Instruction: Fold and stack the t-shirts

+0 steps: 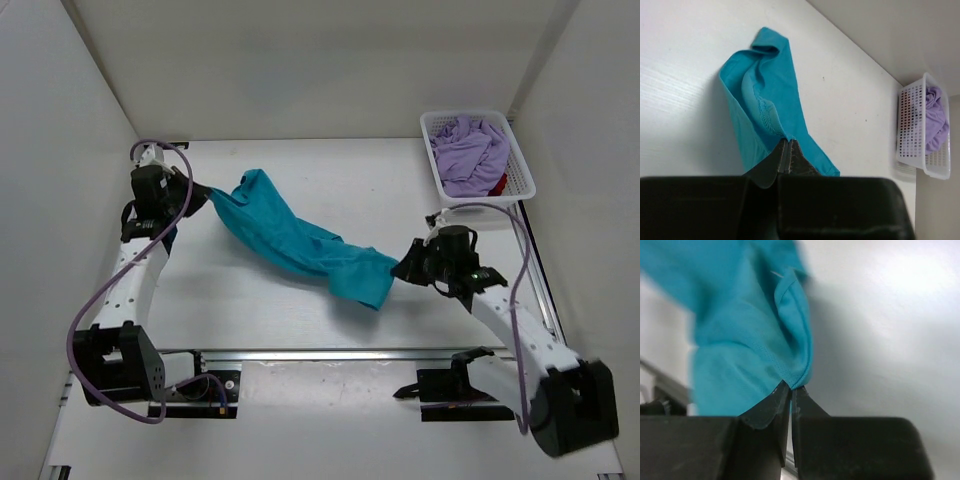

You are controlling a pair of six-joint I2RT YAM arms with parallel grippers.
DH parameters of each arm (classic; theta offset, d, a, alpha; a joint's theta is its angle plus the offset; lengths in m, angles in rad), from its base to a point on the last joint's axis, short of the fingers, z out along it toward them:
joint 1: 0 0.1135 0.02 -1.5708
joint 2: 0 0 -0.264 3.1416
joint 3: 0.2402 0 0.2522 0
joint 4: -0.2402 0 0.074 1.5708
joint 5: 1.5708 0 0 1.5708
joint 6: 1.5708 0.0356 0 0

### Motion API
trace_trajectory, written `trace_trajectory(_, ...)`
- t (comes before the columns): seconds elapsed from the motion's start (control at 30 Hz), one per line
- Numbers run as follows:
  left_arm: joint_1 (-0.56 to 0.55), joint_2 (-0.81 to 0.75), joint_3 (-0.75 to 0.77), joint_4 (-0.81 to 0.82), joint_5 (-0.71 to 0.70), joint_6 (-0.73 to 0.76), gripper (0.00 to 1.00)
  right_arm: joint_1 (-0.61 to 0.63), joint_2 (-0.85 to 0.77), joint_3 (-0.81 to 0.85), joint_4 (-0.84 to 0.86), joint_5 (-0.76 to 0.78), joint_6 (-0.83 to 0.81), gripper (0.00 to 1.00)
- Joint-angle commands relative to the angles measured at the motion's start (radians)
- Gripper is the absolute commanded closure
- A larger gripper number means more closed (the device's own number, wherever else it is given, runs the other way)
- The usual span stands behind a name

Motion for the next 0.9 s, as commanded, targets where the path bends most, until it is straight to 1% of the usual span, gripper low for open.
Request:
trace_trajectory(0.0,-0.032,0.016,0.063,-0.045,-0.030,0.038,1.00,-0.091,0.173,-0.059,0.003,-0.053,-0.001,1.00)
trace_trajectory(0.03,-0.037,0.029,0.063,-0.037,-0.029,0.041,1.00,-0.090,0.232,-0.036,0.008,-0.045,-0.008,1.00)
trace_trajectory(0.1,-0.057,0.042,0.043,-0.028,-0.037,0.038,1.00,-0.092,0.282,-0.002,0.036,0.018,-0.010,1.00)
trace_trajectory(0.2,-0.063,0.051,-0.007,-0.002,-0.034,0.030,1.00,-0.098,0.370,0.065,0.092,0.058,0.007,1.00)
trace_trajectory(0.27,-0.057,0.039,-0.044,0.018,-0.024,0.015,1.00,-0.113,0.431,0.116,0.112,0.050,0.022,1.00)
trace_trajectory(0.37,-0.052,0.005,-0.098,0.032,-0.018,0.004,1.00,-0.142,0.537,0.255,0.137,0.072,0.042,1.00)
trace_trajectory(0.43,-0.051,-0.018,-0.121,0.023,-0.020,0.006,1.00,-0.165,0.554,0.314,0.154,0.093,0.052,0.98)
trace_trajectory(0.47,-0.052,-0.020,-0.127,0.023,-0.021,0.006,1.00,-0.161,0.554,0.350,0.127,0.098,0.047,0.92)
trace_trajectory(0.5,-0.049,-0.032,-0.142,0.024,-0.009,0.007,1.00,-0.158,0.550,0.378,0.108,0.121,0.039,0.89)
trace_trajectory(0.57,-0.064,-0.044,-0.156,0.029,-0.011,0.001,1.00,-0.116,0.508,0.371,0.036,0.218,0.001,0.77)
trace_trajectory(0.63,-0.074,-0.053,-0.173,0.038,-0.014,0.003,1.00,-0.069,0.449,0.307,0.011,0.281,-0.007,0.68)
trace_trajectory(0.7,-0.077,-0.056,-0.197,0.052,-0.018,-0.004,1.00,-0.027,0.368,0.186,0.011,0.311,0.012,0.62)
trace_trajectory(0.73,-0.106,-0.052,-0.202,0.063,-0.012,-0.001,1.00,-0.026,0.352,0.156,0.017,0.309,0.019,0.60)
trace_trajectory(0.77,-0.109,-0.049,-0.211,0.069,-0.012,-0.007,1.00,-0.032,0.337,0.109,0.030,0.303,0.025,0.60)
trace_trajectory(0.83,-0.111,-0.044,-0.217,0.075,0.002,-0.008,1.00,-0.062,0.339,0.061,0.051,0.284,0.030,0.62)
trace_trajectory(0.87,-0.117,-0.047,-0.222,0.083,0.005,-0.013,1.00,-0.088,0.356,0.056,0.050,0.264,0.027,0.66)
